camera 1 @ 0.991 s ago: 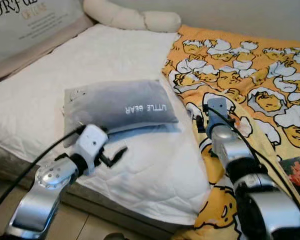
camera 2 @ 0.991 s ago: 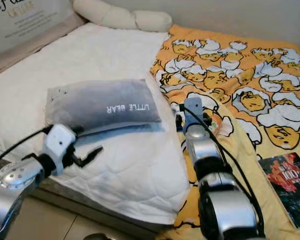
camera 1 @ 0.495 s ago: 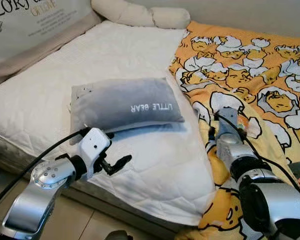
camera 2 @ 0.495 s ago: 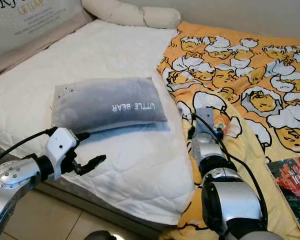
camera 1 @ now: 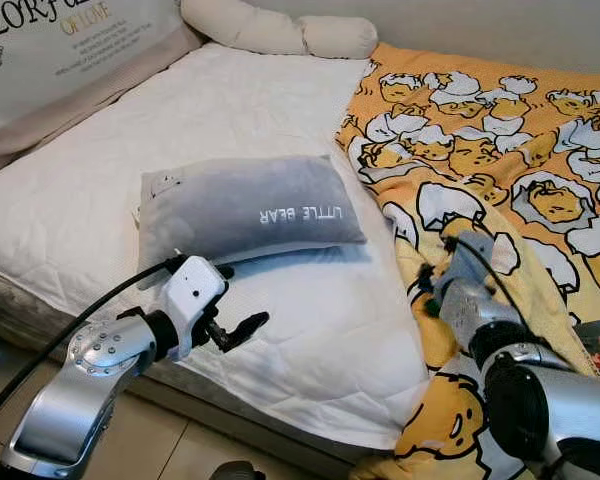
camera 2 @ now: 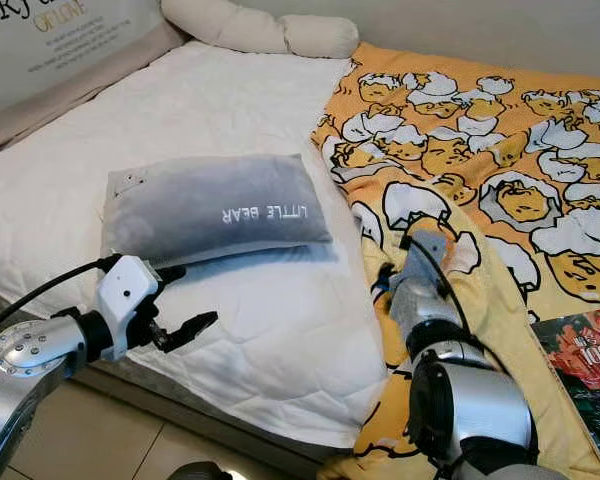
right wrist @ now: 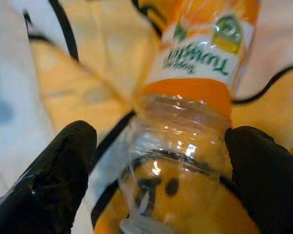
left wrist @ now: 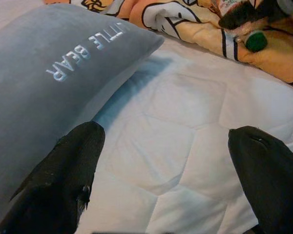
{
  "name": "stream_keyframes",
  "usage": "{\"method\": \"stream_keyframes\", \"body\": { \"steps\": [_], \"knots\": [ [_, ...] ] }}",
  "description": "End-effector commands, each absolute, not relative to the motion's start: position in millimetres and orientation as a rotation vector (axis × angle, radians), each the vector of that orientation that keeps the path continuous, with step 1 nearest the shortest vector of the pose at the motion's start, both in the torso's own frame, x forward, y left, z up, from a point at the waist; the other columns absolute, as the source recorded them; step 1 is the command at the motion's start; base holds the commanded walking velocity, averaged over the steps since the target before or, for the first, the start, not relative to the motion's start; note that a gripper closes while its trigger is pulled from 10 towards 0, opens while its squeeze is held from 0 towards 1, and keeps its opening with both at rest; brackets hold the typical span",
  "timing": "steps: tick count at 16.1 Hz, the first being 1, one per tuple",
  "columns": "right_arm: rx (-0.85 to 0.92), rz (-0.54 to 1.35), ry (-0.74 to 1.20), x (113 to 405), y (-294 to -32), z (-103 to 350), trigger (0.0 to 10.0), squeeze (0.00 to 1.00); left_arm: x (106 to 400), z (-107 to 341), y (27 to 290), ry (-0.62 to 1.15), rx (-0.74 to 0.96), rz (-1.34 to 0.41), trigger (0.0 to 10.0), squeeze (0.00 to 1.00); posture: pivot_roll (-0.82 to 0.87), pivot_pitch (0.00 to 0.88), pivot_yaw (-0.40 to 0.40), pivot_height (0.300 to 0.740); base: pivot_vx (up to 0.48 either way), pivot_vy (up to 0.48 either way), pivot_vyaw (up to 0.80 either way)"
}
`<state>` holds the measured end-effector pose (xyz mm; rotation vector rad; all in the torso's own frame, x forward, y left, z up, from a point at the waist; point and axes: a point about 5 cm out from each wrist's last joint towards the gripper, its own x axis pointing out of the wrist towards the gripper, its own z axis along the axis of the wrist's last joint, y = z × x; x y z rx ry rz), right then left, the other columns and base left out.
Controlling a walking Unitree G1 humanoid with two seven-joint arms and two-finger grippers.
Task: Clean up the room
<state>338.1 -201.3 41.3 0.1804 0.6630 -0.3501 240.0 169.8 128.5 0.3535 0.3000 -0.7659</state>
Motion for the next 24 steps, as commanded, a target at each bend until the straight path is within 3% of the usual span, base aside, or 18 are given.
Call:
{"method": "stream_keyframes", "body": {
  "steps": [1, 4, 5, 6, 7, 9, 19, 22, 24],
  "knots": [
    [0.203, -0.336, 0.700, 332.7, -200.3, 33.9, 10.0, 0.00, 241.2, 133.3, 167.2, 0.287, 0.367, -0.781, 10.0, 0.00, 0.26, 0.000, 0.034, 0.740, 0.000, 0.000, 0.00],
    [0.229, -0.354, 0.712, 329.2, -207.2, 31.2, 10.0, 0.00, 241.6, 135.9, 169.3, 0.285, 0.375, -0.782, 10.0, 0.00, 0.28, 0.000, 0.035, 0.740, 0.000, 0.000, 0.00],
    [0.232, -0.371, 0.723, 326.8, -211.6, 29.5, 9.5, 0.00, 241.5, 137.1, 172.4, 0.288, 0.381, -0.779, 10.0, 0.00, 0.29, 0.000, 0.038, 0.740, 0.000, 0.000, 0.00],
    [0.237, -0.376, 0.723, 326.1, -213.0, 29.1, 7.6, 0.00, 241.5, 137.3, 172.8, 0.289, 0.382, -0.779, 10.0, 0.00, 0.29, 0.000, 0.038, 0.740, 0.000, 0.000, 0.00],
    [0.250, -0.385, 0.704, 327.6, -215.4, 31.4, 4.1, 0.00, 241.8, 138.5, 174.0, 0.288, 0.387, -0.776, 10.0, 0.00, 0.30, 0.000, 0.036, 0.740, 0.000, 0.000, 0.00],
    [0.285, -0.380, 0.676, 331.2, -215.4, 35.6, 0.0, 0.00, 242.3, 140.0, 175.8, 0.286, 0.389, -0.770, 10.0, 0.00, 0.30, 0.000, 0.035, 0.740, 0.000, 0.000, 0.00],
    [0.368, -0.344, 0.633, 328.9, -211.3, 31.6, 0.0, 0.00, 249.2, 128.3, 167.4, 0.276, 0.341, -0.764, 10.0, 0.00, 0.19, 0.000, 0.044, 0.740, 0.000, 0.000, 0.00],
    [0.343, -0.294, 0.519, 332.6, -214.4, 39.6, 0.0, 0.00, 248.6, 123.1, 160.4, 0.259, 0.285, -0.720, 10.0, 0.00, 0.14, 0.000, 0.077, 0.740, 0.000, 0.000, 0.00],
    [0.294, -0.220, 0.321, 329.3, -213.5, 62.8, 0.0, 0.00, 249.4, 119.9, 157.8, 0.236, 0.236, -0.606, 10.0, 0.00, 0.12, 0.000, 0.071, 0.740, 0.000, 0.000, 0.00]
  ]
}}
